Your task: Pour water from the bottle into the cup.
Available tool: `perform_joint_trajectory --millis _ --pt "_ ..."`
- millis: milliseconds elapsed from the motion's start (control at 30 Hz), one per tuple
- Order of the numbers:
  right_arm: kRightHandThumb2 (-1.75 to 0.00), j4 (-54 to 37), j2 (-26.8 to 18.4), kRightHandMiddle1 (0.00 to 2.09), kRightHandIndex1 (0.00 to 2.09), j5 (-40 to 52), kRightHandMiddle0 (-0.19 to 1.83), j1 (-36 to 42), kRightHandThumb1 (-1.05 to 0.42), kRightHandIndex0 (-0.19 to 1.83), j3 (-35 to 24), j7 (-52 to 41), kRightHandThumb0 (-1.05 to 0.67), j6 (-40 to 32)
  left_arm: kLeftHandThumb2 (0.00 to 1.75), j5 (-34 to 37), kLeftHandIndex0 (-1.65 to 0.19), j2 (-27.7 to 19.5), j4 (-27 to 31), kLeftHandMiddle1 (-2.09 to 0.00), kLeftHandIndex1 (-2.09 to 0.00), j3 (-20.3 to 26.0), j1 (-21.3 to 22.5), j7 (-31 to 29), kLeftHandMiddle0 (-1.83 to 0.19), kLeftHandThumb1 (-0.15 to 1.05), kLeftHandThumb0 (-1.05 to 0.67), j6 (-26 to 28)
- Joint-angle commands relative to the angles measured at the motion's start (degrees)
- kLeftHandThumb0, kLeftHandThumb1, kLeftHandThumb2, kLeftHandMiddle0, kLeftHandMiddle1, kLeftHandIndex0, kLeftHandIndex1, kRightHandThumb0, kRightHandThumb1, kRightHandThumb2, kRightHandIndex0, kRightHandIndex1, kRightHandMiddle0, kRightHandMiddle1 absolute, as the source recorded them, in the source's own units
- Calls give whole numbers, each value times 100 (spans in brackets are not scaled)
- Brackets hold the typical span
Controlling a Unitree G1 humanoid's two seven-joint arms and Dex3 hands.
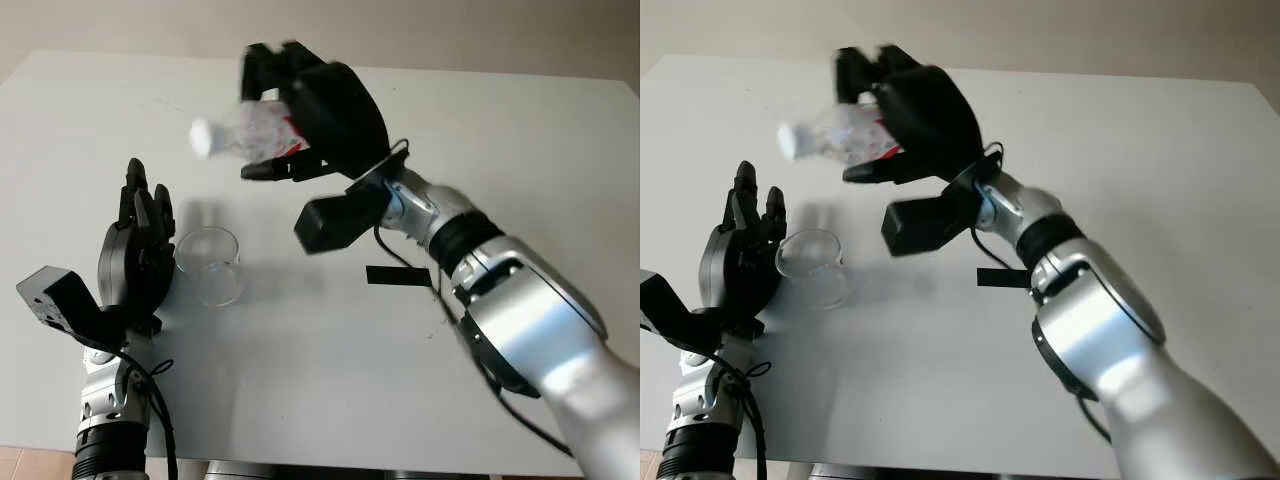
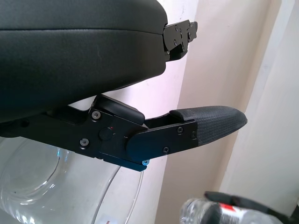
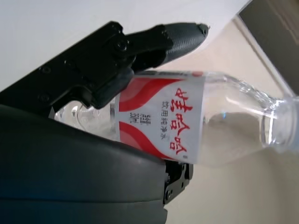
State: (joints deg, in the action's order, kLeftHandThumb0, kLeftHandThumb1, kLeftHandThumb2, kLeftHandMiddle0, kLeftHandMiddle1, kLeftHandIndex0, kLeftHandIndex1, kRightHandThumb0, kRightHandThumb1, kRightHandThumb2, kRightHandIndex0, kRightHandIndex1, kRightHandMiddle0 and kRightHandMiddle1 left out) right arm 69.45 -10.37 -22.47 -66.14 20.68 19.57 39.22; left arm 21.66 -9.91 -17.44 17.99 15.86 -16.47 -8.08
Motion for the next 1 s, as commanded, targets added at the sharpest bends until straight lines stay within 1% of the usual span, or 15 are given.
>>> perform_joint_trajectory --millis 0,67,167,233,300,367,400,433,533,633,733,900,967 --pt "-48 -377 79 209 209 515 155 231 -95 162 -434 -587 -18 -212 61 16 19 -14 -59 -3 0 19 -120 -33 19 105 -84 54" --pt "-32 -780 87 209 209 973 153 490 -102 153 -760 -1167 -19 -588 61 10 19 -39 -57 -2 0 21 -125 -53 19 105 -84 74" --pt "-25 -1435 37 209 209 1320 147 872 -104 143 -1059 -1630 -20 -1046 63 -44 19 -63 -43 -3 0 11 -142 -44 19 105 -84 59" --pt "-25 -1984 57 209 209 1866 145 1187 -105 140 -1395 -2157 -20 -1601 63 -22 19 -71 -52 -4 0 19 -142 -59 19 105 -84 76" --pt "-32 -2671 77 209 209 2578 142 1497 -105 143 -1772 -2747 -19 -2575 62 -13 19 -77 -46 -4 0 25 -140 -54 19 105 -85 106" --pt "-34 -3435 38 209 209 3156 139 1783 -105 146 -2073 -3088 -19 -3719 61 -6 19 -81 -40 -4 0 31 -140 -58 19 105 -85 122" --pt "-34 -3777 3 209 209 3354 132 1921 -105 144 -2190 -3173 -18 -4185 61 -5 19 -82 -41 -3 0 31 -142 -60 19 105 -85 125" --pt "-34 -4081 -35 209 209 3503 129 2056 -105 143 -2286 -3237 -18 -4552 61 -3 19 -81 -41 -3 0 32 -145 -61 19 105 -85 128" --pt "-33 -4779 -135 209 209 3797 124 2413 -105 144 -2519 -3388 -19 -5292 61 -10 19 -70 -74 -3 0 23 -147 -81 19 105 -84 91" --pt "-34 -5371 -250 209 209 4005 120 2721 -105 146 -2714 -3454 -22 -5920 62 -24 19 -60 -82 -2 0 7 -146 -96 19 105 -85 81" --pt "-34 -5852 -335 209 209 4059 118 2959 -105 148 -2842 -3397 -23 -6342 62 -2 19 -51 -76 -3 0 16 -140 -99 19 105 -85 103" --pt "-32 -6428 -497 209 209 3932 116 3400 -105 153 -2894 -3374 -23 -6477 62 -14 19 -58 -65 -1 0 5 -145 -99 19 105 -85 117" --pt "-30 -6567 -536 209 209 3844 108 3549 -105 146 -2865 -3357 -23 -6470 62 0 19 -51 -54 -1 0 5 -148 -102 19 105 -85 131"
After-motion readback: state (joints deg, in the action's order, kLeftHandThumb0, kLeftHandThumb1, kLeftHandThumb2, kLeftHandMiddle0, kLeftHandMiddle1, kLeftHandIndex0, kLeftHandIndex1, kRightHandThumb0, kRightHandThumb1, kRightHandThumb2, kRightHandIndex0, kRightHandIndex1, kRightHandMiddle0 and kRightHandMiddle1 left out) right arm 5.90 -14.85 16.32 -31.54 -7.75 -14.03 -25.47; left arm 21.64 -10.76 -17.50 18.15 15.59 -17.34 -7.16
